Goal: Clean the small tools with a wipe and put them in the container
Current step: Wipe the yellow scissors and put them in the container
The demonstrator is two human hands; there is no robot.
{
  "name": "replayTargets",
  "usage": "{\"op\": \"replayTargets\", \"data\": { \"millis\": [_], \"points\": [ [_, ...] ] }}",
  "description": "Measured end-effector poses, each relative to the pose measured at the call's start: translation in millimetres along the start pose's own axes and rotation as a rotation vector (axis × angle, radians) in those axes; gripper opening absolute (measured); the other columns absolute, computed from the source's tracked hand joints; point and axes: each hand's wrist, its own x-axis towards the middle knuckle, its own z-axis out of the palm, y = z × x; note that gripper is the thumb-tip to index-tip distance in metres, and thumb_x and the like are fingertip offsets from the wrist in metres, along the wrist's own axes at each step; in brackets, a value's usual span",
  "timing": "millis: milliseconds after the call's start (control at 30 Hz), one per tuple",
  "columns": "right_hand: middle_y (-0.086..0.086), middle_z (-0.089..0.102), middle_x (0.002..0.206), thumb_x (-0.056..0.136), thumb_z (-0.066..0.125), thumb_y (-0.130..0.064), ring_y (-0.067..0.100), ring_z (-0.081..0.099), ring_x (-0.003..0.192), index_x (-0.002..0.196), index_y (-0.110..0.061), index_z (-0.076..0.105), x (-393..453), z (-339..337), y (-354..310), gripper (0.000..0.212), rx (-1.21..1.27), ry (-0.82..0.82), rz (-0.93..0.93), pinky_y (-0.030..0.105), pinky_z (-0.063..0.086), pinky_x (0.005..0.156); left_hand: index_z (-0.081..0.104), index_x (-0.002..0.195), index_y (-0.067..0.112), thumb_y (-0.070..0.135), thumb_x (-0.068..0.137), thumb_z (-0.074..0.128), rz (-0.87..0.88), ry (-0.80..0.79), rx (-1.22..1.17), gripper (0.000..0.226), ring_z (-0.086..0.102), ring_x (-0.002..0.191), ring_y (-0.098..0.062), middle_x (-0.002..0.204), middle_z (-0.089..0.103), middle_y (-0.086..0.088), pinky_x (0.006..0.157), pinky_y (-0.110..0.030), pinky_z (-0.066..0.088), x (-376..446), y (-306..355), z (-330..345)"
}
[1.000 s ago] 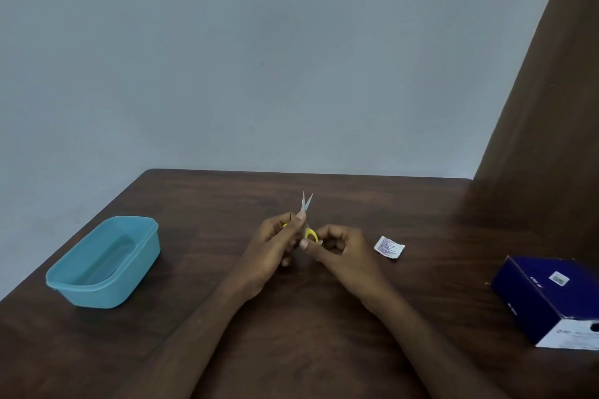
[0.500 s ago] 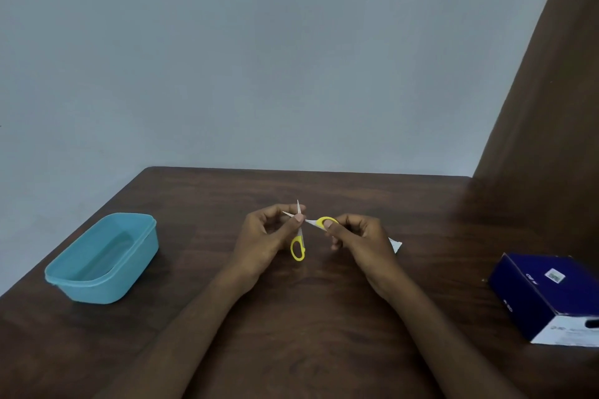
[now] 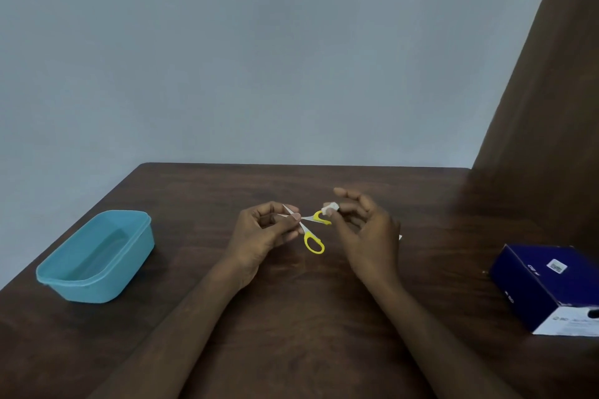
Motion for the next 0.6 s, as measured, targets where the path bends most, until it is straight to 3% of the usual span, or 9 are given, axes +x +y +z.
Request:
{"op": "replayTargets", "data": {
  "millis": [100, 200, 367, 600],
  "points": [
    [-0.02, 0.076, 0.088, 0.089, 0.086, -0.019, -0.001, 0.074, 0.087, 0.096, -0.025, 0.079, -5.8, 4.9, -4.3, 0.012, -0.195, 0.017, -0.2, 0.015, 0.052, 0.081, 0.078, 0.099, 0.001, 0.004, 0.094, 0.078, -0.003, -0.017, 0.02, 0.005, 0.078, 0.083, -0.011, 0.079, 0.079, -0.009, 0.072, -0.019, 0.061, -0.8, 1.2, 1.0],
    [-0.027, 0.069, 0.085, 0.087, 0.086, -0.018, 0.003, 0.066, 0.091, 0.09, -0.028, 0.08, -5.9, 5.4, -4.4, 0.012, -0.298, 0.003, -0.245, 0.006, 0.04, 0.074, 0.078, 0.099, 0.004, 0.005, 0.096, 0.076, -0.017, -0.022, -0.004, 0.004, 0.079, 0.082, -0.011, 0.082, 0.08, -0.011, 0.071, -0.019, 0.061, -1.5, 2.8, 1.6],
    [-0.035, 0.068, 0.086, 0.088, 0.086, -0.023, 0.001, 0.063, 0.095, 0.09, -0.03, 0.079, -2.8, 2.9, 0.4, 0.01, -0.296, 0.031, -0.202, 0.007, 0.04, 0.079, 0.078, 0.099, 0.007, 0.013, 0.097, 0.076, -0.029, 0.011, -0.053, 0.007, 0.08, 0.08, -0.014, 0.086, 0.081, -0.012, 0.072, -0.022, 0.064, -1.4, 5.3, 1.7],
    [-0.022, 0.076, 0.094, 0.09, 0.085, -0.024, 0.009, 0.065, 0.103, 0.092, -0.03, 0.081, -3.5, 6.6, -2.1, 0.007, -0.243, 0.04, -0.271, 0.025, 0.05, 0.087, 0.077, 0.099, 0.003, 0.019, 0.099, 0.075, -0.02, 0.046, -0.037, 0.016, 0.081, 0.079, -0.017, 0.087, 0.08, -0.013, 0.067, -0.022, 0.063, -1.0, 6.7, 3.6]
  ]
}}
